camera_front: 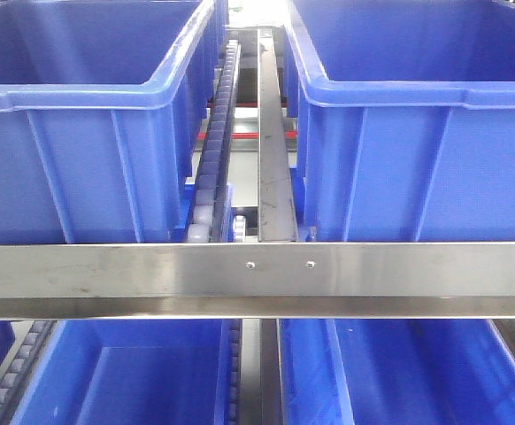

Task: Pick and sort blue part to right shelf
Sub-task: 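Open the left gripper to drop its bottle into the bin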

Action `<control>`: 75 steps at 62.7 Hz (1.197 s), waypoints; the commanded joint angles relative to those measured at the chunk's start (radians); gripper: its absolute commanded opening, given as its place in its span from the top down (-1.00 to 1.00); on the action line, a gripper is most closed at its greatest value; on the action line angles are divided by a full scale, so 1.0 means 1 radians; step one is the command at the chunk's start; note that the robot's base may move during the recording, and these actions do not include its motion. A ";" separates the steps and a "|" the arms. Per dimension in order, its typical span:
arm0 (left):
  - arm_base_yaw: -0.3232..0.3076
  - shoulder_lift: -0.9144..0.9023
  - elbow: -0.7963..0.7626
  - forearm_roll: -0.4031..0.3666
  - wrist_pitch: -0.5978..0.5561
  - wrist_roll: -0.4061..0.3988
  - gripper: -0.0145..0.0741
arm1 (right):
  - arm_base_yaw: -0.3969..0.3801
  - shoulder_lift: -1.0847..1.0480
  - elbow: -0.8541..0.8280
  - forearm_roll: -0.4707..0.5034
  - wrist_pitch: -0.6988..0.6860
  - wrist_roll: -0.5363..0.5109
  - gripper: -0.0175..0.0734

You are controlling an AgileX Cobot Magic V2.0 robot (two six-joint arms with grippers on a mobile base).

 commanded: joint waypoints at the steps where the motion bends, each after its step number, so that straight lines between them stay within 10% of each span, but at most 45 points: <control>1: 0.000 -0.101 0.049 0.025 -0.082 -0.004 0.39 | -0.003 -0.083 0.036 0.003 -0.121 -0.005 0.49; 32: 0.000 -0.596 0.193 0.081 0.143 -0.004 0.39 | -0.003 -0.599 0.421 0.003 -0.171 -0.005 0.49; 75: 0.000 -0.637 0.193 0.081 0.143 -0.004 0.39 | -0.003 -0.665 0.428 0.003 -0.156 -0.005 0.49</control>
